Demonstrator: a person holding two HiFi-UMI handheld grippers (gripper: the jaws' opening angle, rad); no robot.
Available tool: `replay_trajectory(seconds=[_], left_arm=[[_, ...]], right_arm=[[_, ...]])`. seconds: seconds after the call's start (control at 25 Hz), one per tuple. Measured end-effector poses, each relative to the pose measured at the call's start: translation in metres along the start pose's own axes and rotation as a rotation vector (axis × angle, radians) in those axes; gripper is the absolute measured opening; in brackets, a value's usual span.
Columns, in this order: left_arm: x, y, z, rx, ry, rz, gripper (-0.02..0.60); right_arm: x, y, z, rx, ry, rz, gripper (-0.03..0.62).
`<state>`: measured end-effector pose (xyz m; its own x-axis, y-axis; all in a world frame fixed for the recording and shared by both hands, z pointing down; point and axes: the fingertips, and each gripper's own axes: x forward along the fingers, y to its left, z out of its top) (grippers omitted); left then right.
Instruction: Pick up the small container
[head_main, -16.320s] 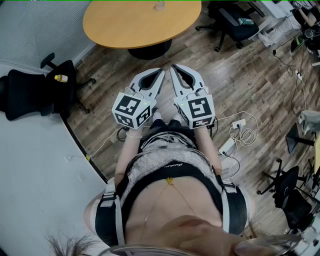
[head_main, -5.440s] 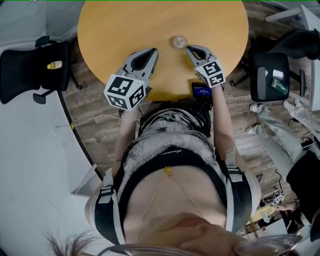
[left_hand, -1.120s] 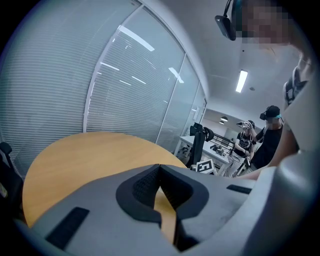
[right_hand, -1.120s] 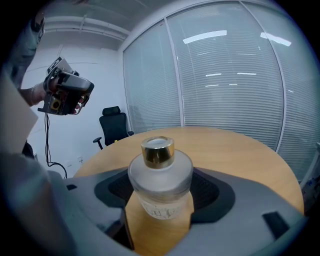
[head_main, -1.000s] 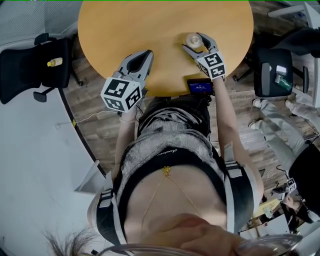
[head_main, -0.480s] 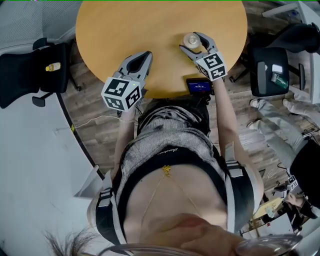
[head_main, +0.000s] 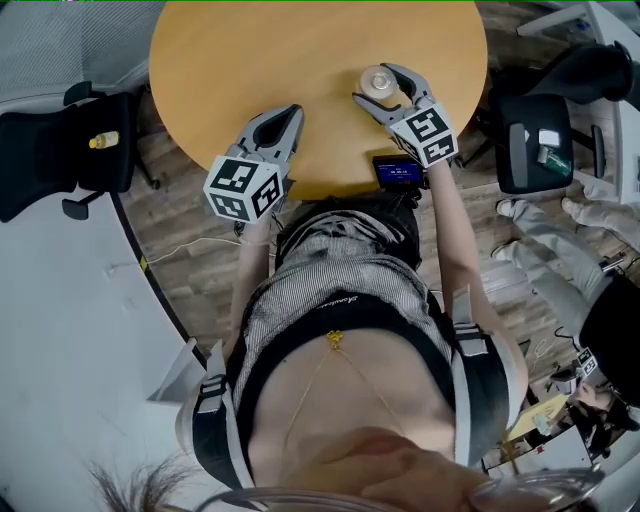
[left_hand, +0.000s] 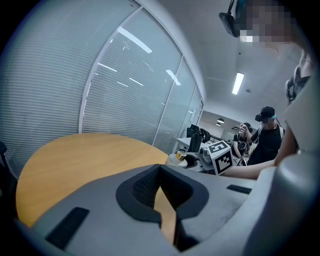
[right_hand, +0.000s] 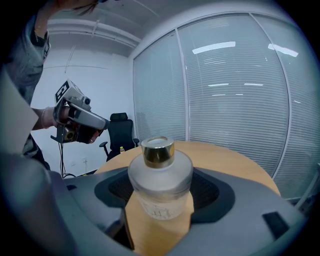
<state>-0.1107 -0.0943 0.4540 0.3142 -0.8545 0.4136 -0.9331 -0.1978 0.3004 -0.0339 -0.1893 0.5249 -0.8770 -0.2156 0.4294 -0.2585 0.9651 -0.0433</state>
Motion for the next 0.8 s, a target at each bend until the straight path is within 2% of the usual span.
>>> replay_trajectory(seconds=[0.8], left_arm=[[-0.007, -0.005, 0.009, -0.004, -0.043, -0.008, 0.018]], right_arm=[[-0.028, 0.01, 0.07, -0.007, -0.088, -0.011, 0.339]])
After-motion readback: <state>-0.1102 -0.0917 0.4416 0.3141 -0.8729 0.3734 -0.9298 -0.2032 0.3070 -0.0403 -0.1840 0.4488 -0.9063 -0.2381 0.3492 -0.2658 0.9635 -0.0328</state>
